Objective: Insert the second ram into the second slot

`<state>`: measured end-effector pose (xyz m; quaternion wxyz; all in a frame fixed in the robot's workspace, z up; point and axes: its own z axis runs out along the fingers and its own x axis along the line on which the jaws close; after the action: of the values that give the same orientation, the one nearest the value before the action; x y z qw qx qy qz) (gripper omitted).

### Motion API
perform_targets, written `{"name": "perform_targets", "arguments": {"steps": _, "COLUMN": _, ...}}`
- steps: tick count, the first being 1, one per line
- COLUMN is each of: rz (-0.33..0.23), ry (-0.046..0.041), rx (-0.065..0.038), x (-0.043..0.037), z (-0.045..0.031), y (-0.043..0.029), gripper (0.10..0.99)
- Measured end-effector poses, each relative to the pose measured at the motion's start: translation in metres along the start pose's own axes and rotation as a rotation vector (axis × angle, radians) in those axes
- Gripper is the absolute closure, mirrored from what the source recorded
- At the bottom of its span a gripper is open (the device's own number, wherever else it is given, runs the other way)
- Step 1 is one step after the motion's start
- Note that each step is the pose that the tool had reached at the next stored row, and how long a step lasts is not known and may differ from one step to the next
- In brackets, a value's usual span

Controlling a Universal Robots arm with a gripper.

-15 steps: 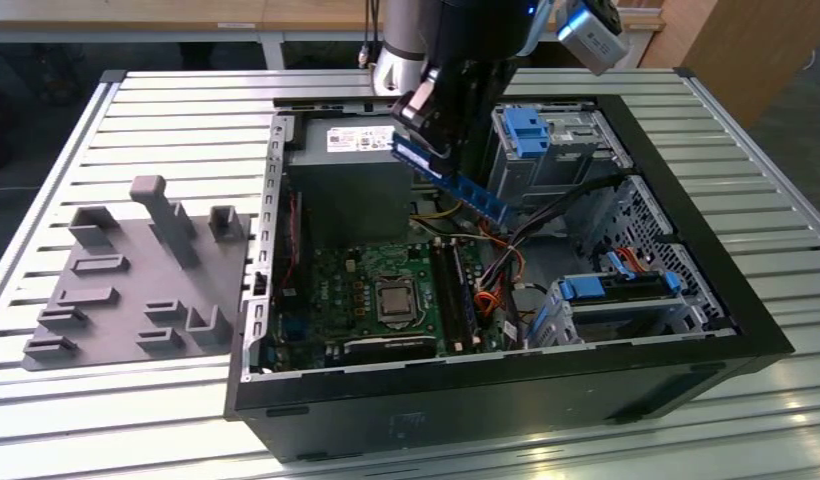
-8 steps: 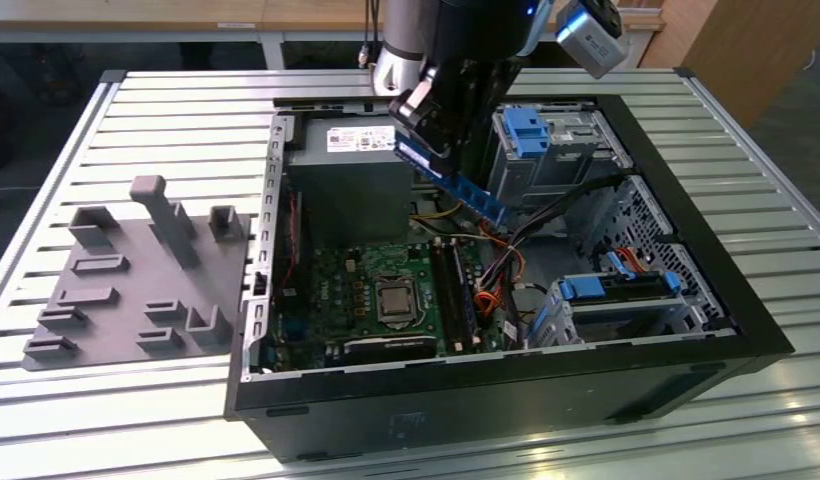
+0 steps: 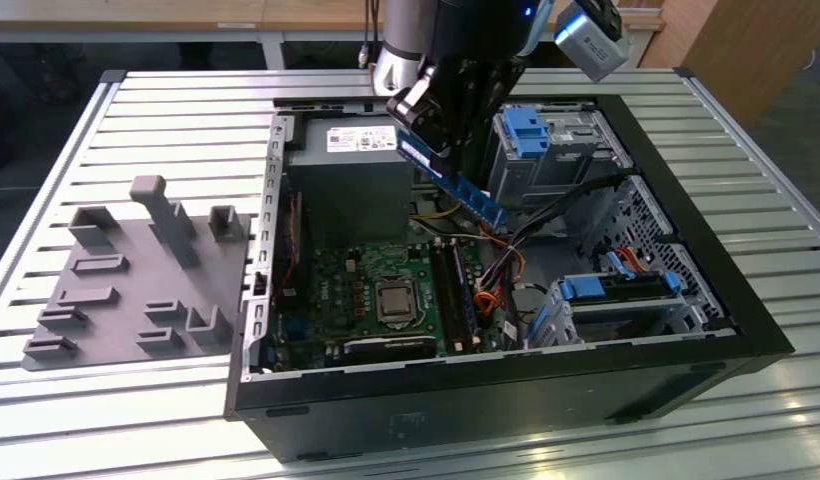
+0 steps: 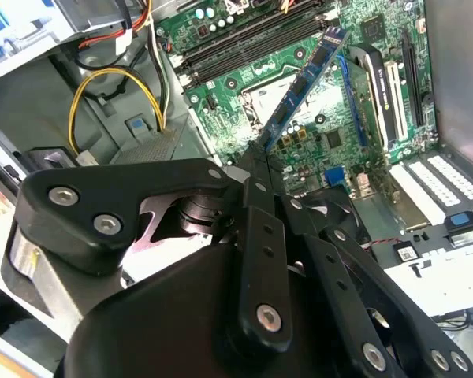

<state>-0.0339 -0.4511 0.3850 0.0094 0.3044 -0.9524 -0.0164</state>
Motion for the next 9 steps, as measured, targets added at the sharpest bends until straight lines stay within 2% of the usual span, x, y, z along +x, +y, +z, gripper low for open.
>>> {"name": "perform_targets", "arguments": {"steps": 9, "rz": 0.064, "ry": -0.0024, "rx": 0.0, "x": 0.0, "z": 0.0001, "y": 0.0, "gripper": 0.973}}
